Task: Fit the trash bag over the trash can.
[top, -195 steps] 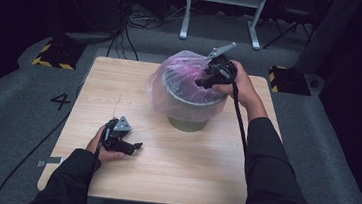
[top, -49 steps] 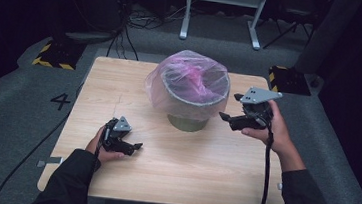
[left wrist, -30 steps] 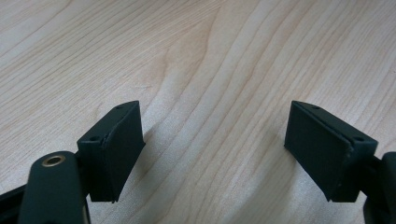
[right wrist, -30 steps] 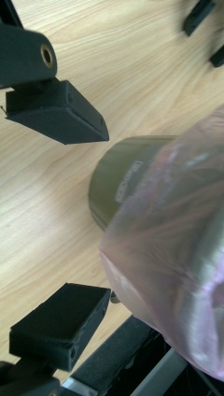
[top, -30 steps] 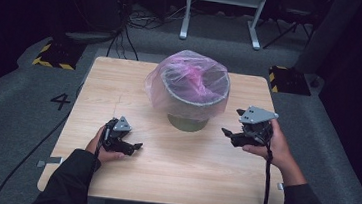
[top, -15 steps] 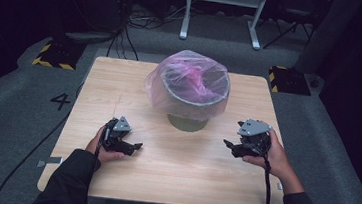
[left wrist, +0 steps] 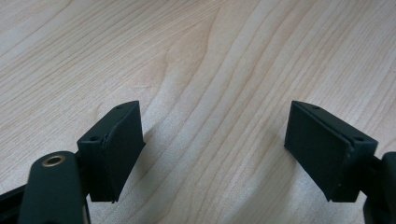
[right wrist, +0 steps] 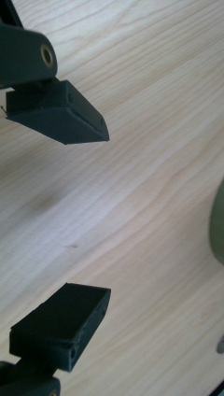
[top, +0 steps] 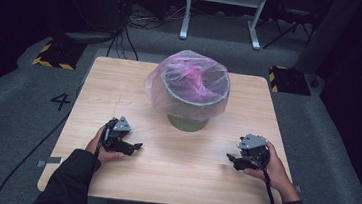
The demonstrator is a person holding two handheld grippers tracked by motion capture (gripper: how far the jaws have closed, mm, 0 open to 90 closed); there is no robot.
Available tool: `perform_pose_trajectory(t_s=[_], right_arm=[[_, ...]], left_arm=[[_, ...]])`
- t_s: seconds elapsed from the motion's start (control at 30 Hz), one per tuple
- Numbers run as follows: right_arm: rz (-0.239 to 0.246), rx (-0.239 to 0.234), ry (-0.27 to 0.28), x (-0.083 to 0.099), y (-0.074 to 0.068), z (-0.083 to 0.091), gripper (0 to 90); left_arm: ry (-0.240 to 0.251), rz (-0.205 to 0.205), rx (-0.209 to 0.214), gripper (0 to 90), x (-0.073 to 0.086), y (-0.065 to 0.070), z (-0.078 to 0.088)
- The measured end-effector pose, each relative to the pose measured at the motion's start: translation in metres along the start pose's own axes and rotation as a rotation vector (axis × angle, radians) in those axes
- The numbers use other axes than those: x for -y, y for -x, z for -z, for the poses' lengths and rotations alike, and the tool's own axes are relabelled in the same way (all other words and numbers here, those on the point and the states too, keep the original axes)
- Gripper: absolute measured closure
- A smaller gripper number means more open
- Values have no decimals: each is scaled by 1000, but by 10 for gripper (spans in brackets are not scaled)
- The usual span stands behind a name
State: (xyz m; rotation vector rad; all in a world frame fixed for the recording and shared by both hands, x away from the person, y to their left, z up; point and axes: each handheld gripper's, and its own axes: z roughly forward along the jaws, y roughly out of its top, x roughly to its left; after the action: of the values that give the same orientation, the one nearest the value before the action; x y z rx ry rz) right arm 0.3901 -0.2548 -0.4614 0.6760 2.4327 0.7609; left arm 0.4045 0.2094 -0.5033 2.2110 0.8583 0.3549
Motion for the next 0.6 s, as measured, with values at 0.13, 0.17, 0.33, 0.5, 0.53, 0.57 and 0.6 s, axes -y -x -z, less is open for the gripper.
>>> perform_pose_trajectory(t_s=[0.13,0.17,0.33,0.5,0.53,0.57,0.6], right_arm=[[-28,-19,-8,15,-2,-3,207],[-38,-23,-12,21,-3,-4,207],[-98,-31,-4,39,-4,-3,205],[-191,-61,47,56,-2,3,204],[-210,-66,56,58,-2,3,204],[-243,-75,70,63,-1,4,201],[-262,-84,77,66,-1,5,198]], left_arm=[[0,0,0,194,0,0,0],[0,0,0,194,0,0,0],[0,1,0,192,0,0,0],[0,1,0,192,0,0,0],[0,1,0,192,0,0,0],[0,1,0,191,0,0,0],[0,1,0,192,0,0,0]])
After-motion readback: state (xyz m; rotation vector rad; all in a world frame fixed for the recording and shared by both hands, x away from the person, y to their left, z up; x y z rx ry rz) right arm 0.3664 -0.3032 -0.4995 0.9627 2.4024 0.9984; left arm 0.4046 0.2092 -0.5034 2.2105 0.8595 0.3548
